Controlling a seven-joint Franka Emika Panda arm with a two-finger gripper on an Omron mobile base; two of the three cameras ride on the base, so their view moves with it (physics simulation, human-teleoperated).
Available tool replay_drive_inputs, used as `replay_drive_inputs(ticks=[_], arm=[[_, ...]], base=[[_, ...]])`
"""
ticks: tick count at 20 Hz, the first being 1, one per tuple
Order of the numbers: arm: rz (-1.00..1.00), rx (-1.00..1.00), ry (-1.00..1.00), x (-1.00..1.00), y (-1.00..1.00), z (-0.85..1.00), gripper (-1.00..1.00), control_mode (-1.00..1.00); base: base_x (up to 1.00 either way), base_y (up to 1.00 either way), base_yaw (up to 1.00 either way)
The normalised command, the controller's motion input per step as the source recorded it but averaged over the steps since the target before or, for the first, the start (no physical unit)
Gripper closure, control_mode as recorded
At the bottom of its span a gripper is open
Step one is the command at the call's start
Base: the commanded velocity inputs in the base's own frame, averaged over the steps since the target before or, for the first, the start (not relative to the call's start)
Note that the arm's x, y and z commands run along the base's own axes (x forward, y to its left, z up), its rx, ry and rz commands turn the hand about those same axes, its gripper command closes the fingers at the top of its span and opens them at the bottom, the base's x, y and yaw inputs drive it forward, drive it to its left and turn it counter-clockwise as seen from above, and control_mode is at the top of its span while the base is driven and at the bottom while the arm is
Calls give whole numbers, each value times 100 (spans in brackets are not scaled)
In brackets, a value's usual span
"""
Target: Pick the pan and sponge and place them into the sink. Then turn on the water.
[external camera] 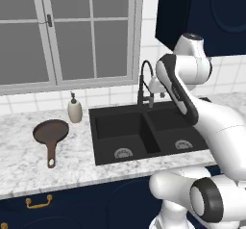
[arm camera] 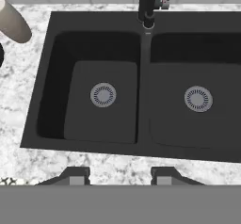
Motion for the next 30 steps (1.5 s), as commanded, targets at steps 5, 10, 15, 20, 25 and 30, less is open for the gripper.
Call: replay_drive_inputs(ticks=[5, 10, 15, 20, 25, 30], arm=[[5, 0, 0, -13, 70, -8, -100, -100], [20, 0, 2, -8, 100, -17, -100, -100], [7, 0, 1, 0, 83, -38, -100, -100], [0, -6, 1, 1, 14, -5, -100, -100], [0, -5, 9, 9, 71, -28, -100, -100], [0, -10, 25, 25, 99, -24, -100, -100]], base=[[0, 0, 0], [0, 0, 0], [0, 0, 0], [0, 0, 0], [0, 0, 0], [0, 0, 0]])
